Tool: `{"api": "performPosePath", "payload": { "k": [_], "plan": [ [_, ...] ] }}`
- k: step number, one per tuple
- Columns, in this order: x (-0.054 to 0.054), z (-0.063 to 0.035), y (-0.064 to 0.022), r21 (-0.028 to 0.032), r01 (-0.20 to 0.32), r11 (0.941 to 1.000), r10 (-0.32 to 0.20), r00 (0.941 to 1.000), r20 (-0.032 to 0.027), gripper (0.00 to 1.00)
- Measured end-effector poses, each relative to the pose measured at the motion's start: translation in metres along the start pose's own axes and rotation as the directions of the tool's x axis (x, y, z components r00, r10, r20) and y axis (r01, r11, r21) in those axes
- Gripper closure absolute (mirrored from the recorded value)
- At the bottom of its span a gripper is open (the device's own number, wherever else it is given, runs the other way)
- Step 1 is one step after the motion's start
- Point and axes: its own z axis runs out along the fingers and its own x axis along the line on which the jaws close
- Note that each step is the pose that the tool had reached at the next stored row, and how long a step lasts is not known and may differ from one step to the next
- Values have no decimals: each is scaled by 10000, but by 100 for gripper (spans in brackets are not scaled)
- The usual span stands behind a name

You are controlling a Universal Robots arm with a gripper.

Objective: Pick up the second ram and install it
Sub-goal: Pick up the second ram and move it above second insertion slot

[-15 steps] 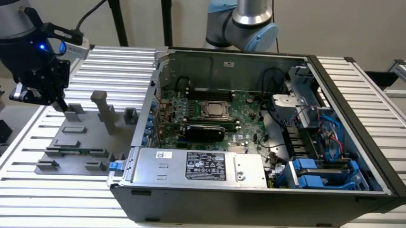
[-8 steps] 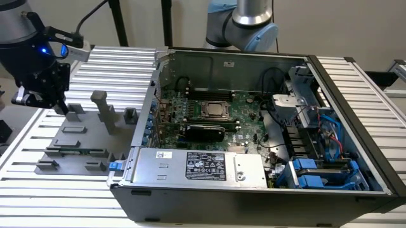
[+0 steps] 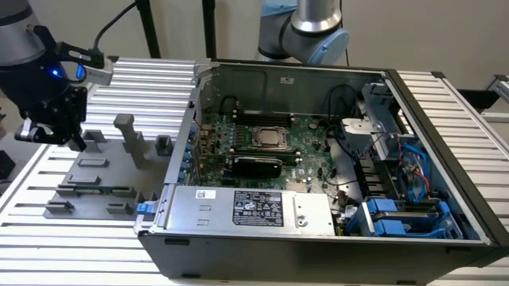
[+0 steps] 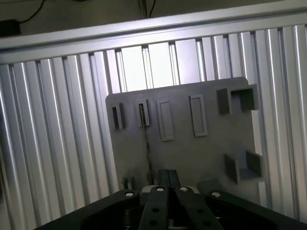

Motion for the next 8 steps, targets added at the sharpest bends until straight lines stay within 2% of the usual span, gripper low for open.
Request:
{"api": "performPosePath", "payload": {
  "k": [4, 8],
  "plan": [
    [5, 34, -2, 22, 409, 9992, -409, 9992, -1, 100],
    [14, 68, -18, 27, 539, 9985, -539, 9985, -25, 100]
  ]
}}
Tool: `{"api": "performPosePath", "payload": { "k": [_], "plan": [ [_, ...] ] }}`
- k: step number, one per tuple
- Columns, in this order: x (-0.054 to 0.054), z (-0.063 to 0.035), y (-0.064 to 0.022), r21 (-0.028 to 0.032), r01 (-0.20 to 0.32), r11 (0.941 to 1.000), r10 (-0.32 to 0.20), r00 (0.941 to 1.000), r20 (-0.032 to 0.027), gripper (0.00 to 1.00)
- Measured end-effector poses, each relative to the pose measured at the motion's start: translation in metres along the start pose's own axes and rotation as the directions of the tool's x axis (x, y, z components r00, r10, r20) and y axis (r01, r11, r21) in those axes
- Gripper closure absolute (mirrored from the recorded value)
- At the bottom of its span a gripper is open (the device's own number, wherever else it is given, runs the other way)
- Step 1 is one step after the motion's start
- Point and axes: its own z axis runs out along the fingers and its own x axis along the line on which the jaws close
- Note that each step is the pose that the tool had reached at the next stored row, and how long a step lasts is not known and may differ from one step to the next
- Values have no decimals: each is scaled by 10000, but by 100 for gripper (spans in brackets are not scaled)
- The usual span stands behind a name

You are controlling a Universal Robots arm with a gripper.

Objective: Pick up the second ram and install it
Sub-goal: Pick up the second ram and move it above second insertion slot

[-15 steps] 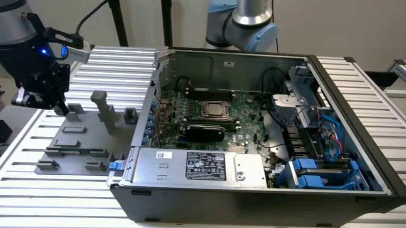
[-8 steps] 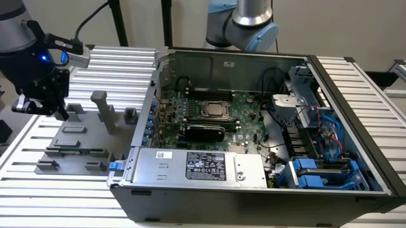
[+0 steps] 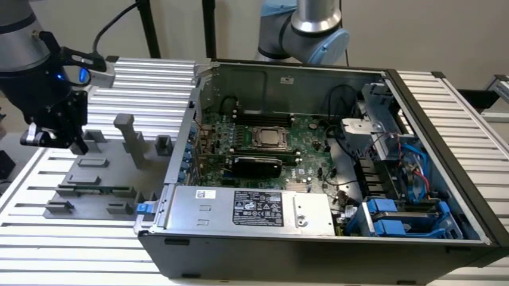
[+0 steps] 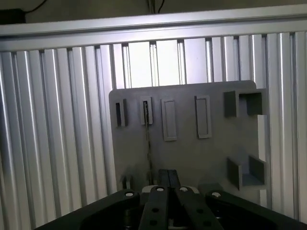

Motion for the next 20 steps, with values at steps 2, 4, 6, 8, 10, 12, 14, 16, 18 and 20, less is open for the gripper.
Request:
{"api": "performPosePath", "payload": {
  "k": [2, 4, 6, 8, 10, 12, 14, 16, 18, 20],
  "plan": [
    [2, 16, -5, 1, 2, 10000, -2, 10000, -6, 100],
    [4, 34, -10, 2, 12, 10000, -12, 10000, -6, 0],
    [13, 48, -11, 1, 49, 10000, -49, 10000, -8, 0],
    [20, 69, -12, 2, 110, 9999, -110, 9999, -8, 0],
    [31, 92, -13, 0, 196, 9998, -196, 9998, -9, 0],
    [44, 127, -14, 3, 293, 9996, -293, 9996, -7, 0],
    [58, 163, -16, 3, 414, 9991, -414, 9991, -8, 0],
    [70, 200, -17, 2, 545, 9985, -545, 9985, -8, 0],
    [80, 235, -17, 1, 635, 9980, -635, 9980, -9, 0],
    [89, 272, -18, 1, 688, 9976, -688, 9976, -10, 0]
  ]
}}
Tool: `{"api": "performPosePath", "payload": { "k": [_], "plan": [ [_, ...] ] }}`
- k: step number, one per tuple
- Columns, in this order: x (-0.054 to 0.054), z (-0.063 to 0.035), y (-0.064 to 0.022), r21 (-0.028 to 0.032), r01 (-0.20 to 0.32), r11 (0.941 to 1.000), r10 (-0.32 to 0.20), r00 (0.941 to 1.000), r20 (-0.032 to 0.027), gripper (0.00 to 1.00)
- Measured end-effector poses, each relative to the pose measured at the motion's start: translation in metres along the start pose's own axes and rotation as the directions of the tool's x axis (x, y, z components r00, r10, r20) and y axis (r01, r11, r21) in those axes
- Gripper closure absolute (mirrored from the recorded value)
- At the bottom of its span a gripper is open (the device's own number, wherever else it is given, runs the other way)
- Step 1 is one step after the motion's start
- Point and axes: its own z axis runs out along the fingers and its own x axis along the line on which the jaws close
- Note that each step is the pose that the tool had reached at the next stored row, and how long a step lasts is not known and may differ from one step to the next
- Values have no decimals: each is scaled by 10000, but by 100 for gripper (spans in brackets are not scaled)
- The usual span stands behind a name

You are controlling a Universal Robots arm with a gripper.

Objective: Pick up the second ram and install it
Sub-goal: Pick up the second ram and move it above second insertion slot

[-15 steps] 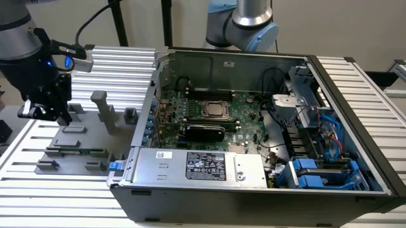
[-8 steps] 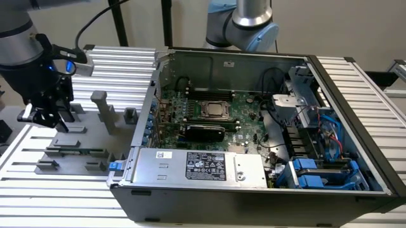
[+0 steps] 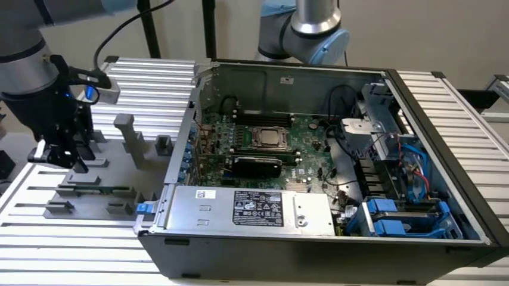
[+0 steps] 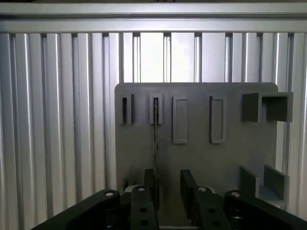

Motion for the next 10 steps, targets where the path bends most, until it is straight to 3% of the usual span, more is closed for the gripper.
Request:
{"api": "performPosePath", "payload": {
  "k": [10],
  "plan": [
    [17, 183, -1, 2, 99, 10000, -99, 10000, 1, 0]
  ]
}}
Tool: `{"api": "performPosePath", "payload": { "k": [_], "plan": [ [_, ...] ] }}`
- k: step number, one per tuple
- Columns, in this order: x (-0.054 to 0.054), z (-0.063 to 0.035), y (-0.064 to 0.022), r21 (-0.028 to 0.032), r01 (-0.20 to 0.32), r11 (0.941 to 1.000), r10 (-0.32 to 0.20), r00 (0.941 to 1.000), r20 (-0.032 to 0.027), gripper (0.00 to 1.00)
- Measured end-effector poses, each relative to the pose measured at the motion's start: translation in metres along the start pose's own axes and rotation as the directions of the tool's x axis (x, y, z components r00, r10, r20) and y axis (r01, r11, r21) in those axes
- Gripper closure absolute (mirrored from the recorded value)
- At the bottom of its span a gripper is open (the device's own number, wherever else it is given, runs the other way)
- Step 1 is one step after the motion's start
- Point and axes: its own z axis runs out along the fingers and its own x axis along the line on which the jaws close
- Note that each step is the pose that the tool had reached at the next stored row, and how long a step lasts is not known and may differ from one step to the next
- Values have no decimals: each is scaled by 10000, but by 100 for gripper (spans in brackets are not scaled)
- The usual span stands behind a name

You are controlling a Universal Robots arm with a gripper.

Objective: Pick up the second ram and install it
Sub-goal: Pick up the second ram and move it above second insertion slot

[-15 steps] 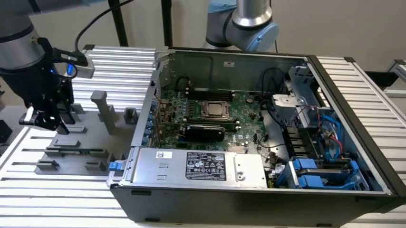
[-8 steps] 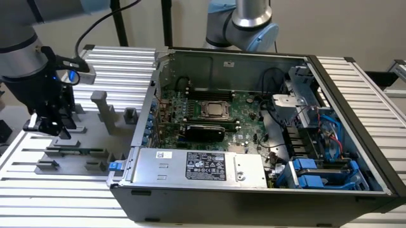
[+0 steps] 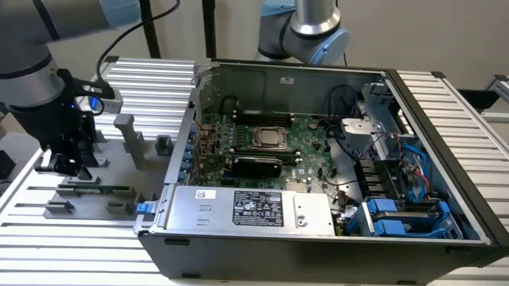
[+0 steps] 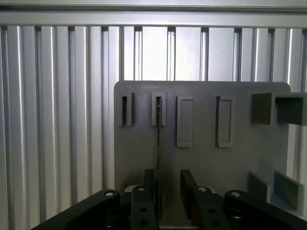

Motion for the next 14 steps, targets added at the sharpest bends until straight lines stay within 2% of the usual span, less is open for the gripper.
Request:
{"api": "performPosePath", "payload": {
  "k": [14],
  "plan": [
    [13, 254, 0, 0, 51, 10000, -51, 10000, 0, 0]
  ]
}}
